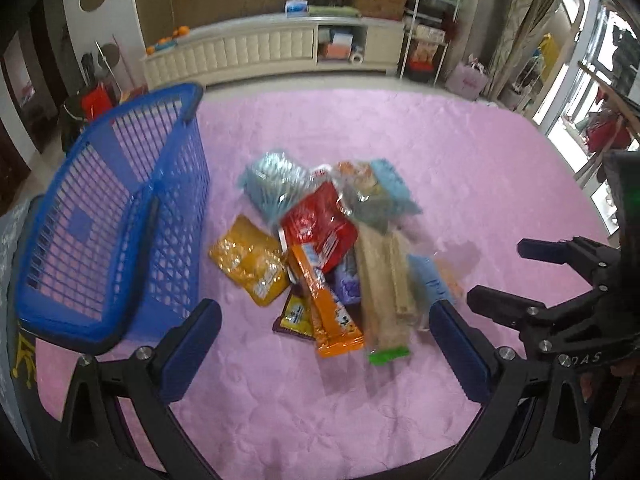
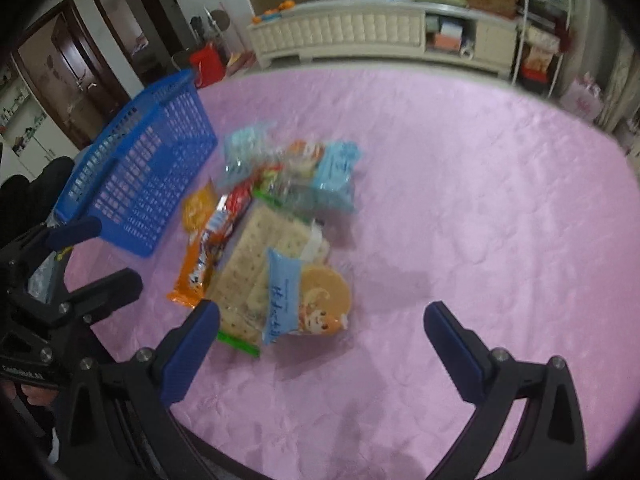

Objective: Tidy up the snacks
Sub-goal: 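Grasp the round cake packet with the right tool while the left tool grasps a blue-printed packet, then lift both packets and carry them over the blue basket, then lower both packets into the basket and open both tools, then move both tools back toward the snack pile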

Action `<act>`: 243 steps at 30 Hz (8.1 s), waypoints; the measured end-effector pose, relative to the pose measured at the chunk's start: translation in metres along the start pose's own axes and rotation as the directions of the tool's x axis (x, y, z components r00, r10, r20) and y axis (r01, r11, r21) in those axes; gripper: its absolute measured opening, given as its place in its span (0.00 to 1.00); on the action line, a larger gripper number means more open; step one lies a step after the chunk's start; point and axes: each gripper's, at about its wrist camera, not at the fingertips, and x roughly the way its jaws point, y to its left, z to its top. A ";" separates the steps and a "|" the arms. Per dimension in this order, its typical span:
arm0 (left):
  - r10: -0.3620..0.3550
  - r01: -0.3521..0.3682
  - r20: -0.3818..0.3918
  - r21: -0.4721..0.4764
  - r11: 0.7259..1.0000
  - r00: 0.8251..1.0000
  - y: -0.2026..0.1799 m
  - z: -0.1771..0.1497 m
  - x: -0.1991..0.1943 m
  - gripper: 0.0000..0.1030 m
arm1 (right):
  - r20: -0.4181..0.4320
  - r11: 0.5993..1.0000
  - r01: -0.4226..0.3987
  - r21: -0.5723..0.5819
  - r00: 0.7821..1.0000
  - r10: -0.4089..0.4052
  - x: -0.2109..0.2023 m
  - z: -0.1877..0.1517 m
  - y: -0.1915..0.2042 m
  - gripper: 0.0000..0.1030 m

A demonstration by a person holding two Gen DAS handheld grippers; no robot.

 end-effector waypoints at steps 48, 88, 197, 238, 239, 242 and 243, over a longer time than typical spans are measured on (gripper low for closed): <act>-0.045 0.053 -0.128 0.055 0.997 0.991 -0.062 0.135 0.051 0.87 | 0.040 0.978 -0.061 0.198 0.998 0.054 -0.037 0.080 -0.099 0.59; 0.009 -0.002 -0.342 0.022 1.000 0.940 -0.098 0.137 0.194 0.63 | -0.113 0.977 -0.066 0.201 0.989 0.091 0.046 0.087 -0.119 0.59; -0.048 0.052 0.041 -0.122 0.991 0.998 0.216 0.127 -0.039 0.73 | -0.038 1.000 -0.015 -0.025 0.999 0.014 0.007 0.200 0.169 0.92; -0.154 0.153 0.028 0.025 0.988 0.988 0.027 0.051 -0.042 0.73 | 0.034 0.983 -0.077 0.168 0.997 0.072 -0.062 0.043 0.034 0.92; -0.151 0.150 0.021 0.023 0.988 0.988 0.024 0.046 -0.038 0.73 | 0.034 0.982 -0.085 0.168 0.996 0.080 -0.060 0.036 0.030 0.92; -0.145 0.144 0.013 0.017 0.989 0.989 0.014 0.033 -0.028 0.73 | 0.021 0.981 -0.103 0.167 0.995 0.101 -0.049 0.022 0.022 0.92; -0.145 0.145 0.005 0.012 0.989 0.989 0.011 0.029 -0.023 0.73 | 0.012 0.981 -0.105 0.164 0.994 0.105 -0.044 0.016 0.020 0.92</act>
